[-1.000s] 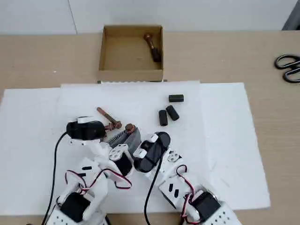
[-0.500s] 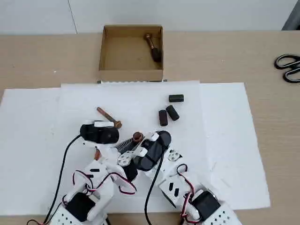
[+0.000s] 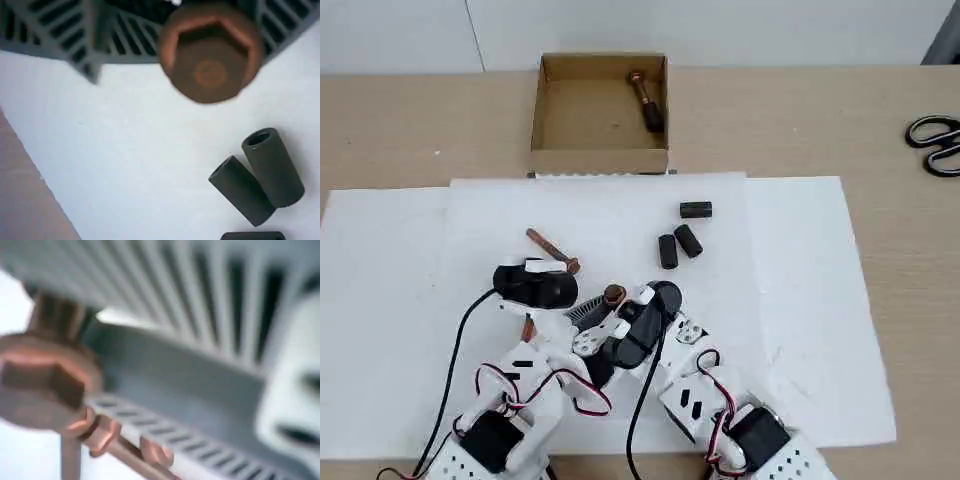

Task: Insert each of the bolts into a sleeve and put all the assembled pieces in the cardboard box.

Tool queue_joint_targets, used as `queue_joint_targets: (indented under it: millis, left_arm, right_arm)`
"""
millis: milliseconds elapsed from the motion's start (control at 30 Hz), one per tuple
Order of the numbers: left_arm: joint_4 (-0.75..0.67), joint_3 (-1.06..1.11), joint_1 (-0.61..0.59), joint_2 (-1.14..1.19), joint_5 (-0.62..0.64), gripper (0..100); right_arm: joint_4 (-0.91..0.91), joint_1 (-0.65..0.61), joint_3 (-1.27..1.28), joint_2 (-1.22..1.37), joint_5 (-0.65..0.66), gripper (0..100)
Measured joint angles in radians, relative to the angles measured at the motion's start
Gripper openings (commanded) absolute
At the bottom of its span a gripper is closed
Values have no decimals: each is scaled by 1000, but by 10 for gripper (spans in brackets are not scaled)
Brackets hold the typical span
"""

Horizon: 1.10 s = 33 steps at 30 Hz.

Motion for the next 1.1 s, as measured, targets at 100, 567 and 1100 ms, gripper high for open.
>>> queue_joint_targets:
  millis: [100,567,1100]
  left_arm:
    - [0,0,0,0,0,232]
    - [12,-12,-170,3,-209,232]
    - [-44,-77,-218,3,-213,6]
  right_arm:
    - [0,0,0,0,3,3]
    - [-23,-6,0,-5,14,3]
    - [-34,-6,6,-5,18,3]
